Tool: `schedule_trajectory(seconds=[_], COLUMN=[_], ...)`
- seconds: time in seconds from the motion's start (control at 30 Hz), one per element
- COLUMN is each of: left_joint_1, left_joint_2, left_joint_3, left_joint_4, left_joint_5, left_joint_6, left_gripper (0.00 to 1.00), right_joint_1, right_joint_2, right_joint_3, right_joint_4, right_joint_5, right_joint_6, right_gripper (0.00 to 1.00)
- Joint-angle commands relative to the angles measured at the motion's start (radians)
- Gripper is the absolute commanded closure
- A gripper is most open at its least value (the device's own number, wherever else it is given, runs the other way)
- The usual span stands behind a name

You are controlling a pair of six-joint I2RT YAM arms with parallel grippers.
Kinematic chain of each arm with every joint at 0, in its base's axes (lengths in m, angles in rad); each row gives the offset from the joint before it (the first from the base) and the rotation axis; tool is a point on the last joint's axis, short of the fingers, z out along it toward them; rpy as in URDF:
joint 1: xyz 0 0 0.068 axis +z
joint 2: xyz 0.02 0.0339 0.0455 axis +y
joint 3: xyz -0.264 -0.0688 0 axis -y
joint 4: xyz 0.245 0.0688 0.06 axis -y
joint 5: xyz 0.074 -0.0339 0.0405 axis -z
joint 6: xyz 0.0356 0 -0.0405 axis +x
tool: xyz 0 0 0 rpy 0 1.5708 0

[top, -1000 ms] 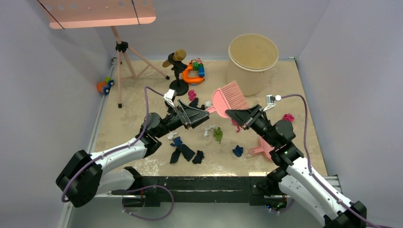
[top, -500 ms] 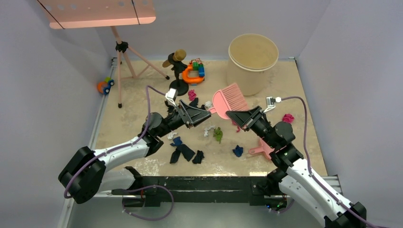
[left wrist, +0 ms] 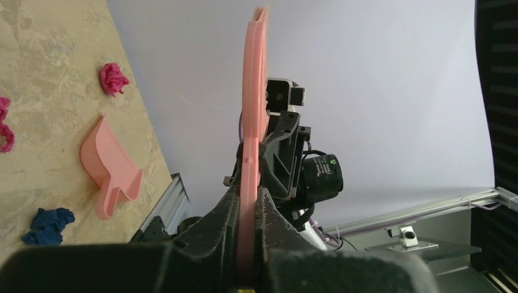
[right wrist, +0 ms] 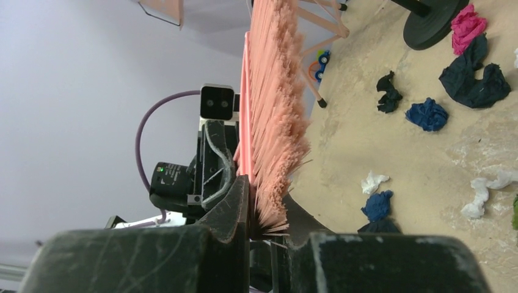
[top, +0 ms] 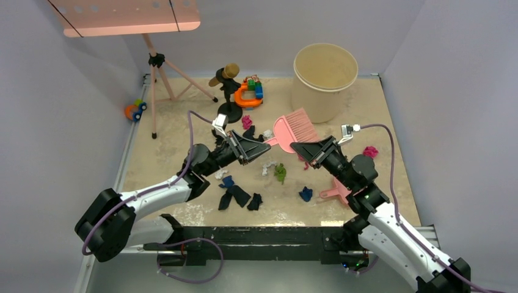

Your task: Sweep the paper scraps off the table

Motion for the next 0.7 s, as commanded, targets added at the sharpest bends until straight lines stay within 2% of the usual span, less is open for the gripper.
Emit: schedule_trajectory(seconds=[0.0, 0.03, 0.07, 0.1, 0.13, 0.2, 0.37, 0.5, 0.67], left_joint_1=[-0.005, -0.004, -0.002, 0.001, 0.003, 0.003, 0.023, 0.037, 0.04], left_joint_2=[-0.03, -0.036, -0.048, -0.066, -0.087, -0.144, -0.312, -0.391, -0.416], left_joint_3=[0.038, 0.039, 0.045, 0.06, 0.077, 0.108, 0.183, 0.29, 0.399], left_joint_4=[0.033, 0.016, -0.013, -0.076, -0.151, -0.317, -0.747, -1.107, -1.447], left_joint_5=[0.013, 0.016, 0.019, 0.027, 0.031, 0.013, -0.098, -0.222, -0.463], left_joint_6=[-0.003, -0.001, 0.011, 0.033, 0.064, 0.151, 0.363, 0.557, 0.639], left_gripper=[1.0, 1.0, 1.0, 1.0, 1.0, 1.0, 1.0, 1.0, 1.0], right_joint_1=[0.003, 0.003, 0.003, 0.003, 0.002, 0.003, 0.002, 0.002, 0.001], right_joint_2=[0.015, 0.011, 0.005, -0.004, -0.013, -0.042, -0.109, -0.157, -0.204], right_joint_3=[0.025, 0.027, 0.031, 0.037, 0.045, 0.066, 0.128, 0.147, 0.181], right_joint_4=[-0.01, -0.019, -0.03, -0.052, -0.083, -0.157, -0.387, -0.497, -0.606], right_joint_5=[-0.005, -0.002, 0.002, 0.011, 0.025, 0.062, 0.144, 0.193, 0.248], right_joint_6=[-0.031, -0.036, -0.043, -0.052, -0.059, -0.078, -0.164, -0.206, -0.274], right_gripper=[1.0, 0.9, 0.69, 0.43, 0.26, 0.12, 0.09, 0.1, 0.11])
